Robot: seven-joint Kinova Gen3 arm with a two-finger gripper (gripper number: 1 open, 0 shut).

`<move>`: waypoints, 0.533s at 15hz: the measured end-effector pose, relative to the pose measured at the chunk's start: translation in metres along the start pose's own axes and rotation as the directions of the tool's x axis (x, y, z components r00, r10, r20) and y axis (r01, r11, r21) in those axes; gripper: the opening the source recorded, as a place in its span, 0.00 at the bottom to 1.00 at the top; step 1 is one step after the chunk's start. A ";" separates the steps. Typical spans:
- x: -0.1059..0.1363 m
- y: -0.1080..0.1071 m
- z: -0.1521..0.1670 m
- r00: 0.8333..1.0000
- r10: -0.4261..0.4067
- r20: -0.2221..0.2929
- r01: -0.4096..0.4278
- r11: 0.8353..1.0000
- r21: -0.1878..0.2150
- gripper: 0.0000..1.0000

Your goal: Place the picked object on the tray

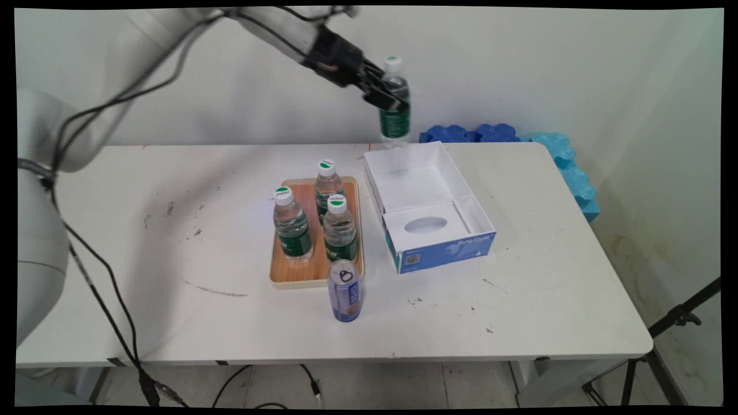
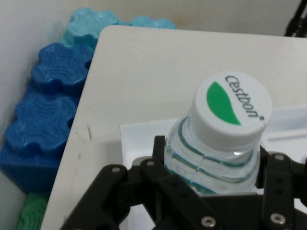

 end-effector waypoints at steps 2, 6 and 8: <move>-0.012 0.003 -0.036 1.000 0.008 0.000 -0.008 1.000 -0.008 0.00; -0.051 0.008 -0.095 1.000 0.007 0.010 -0.007 1.000 -0.015 0.00; -0.074 0.013 -0.118 1.000 0.008 0.022 -0.008 1.000 -0.015 0.00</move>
